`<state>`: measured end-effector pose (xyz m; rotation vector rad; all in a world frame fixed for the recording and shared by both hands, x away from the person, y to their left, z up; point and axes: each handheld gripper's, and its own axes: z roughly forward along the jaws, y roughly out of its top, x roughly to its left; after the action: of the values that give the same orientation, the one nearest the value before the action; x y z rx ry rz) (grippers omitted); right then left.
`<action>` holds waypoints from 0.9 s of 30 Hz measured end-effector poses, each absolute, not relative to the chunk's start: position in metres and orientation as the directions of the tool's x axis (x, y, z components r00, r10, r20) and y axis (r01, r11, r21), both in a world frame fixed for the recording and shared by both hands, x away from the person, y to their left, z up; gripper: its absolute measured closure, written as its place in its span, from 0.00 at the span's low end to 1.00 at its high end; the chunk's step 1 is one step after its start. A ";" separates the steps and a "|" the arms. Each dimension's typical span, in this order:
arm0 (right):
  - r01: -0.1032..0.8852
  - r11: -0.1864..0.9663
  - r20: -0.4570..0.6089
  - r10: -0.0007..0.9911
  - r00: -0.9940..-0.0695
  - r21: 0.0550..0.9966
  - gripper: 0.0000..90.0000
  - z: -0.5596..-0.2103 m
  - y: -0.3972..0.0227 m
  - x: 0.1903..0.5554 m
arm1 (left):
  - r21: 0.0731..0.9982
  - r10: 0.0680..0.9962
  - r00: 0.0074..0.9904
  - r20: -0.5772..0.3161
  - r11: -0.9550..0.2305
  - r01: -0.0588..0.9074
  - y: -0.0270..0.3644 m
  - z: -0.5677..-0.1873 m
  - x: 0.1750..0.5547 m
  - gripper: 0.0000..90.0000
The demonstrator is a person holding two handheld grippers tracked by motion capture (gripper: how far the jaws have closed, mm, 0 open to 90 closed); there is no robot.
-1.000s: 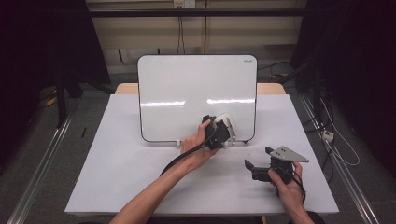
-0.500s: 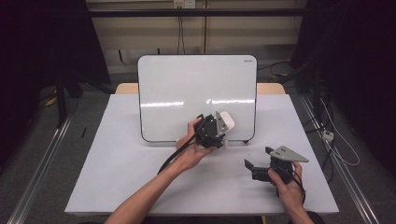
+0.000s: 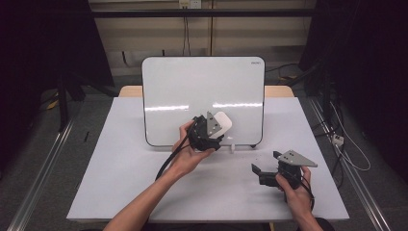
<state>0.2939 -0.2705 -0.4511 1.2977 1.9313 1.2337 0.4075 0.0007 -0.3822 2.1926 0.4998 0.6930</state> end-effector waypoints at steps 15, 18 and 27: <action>0.445 0.135 0.074 0.904 -0.422 0.885 0.05 -0.451 -0.271 0.293 | 0.799 0.613 0.726 0.313 -0.583 0.148 0.036 -0.371 0.404 0.35; 0.444 0.136 0.073 0.903 -0.422 0.886 0.05 -0.451 -0.271 0.293 | 0.810 0.639 0.705 0.308 -0.565 0.158 0.046 -0.366 0.404 0.35; 0.441 0.142 0.064 0.905 -0.421 0.886 0.05 -0.451 -0.270 0.295 | 0.848 0.689 0.673 0.270 -0.501 0.173 0.081 -0.350 0.404 0.35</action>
<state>0.2953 -0.2697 -0.4513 1.2846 1.9300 1.2282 0.4044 0.0807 -0.3503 2.0300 0.6650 0.7641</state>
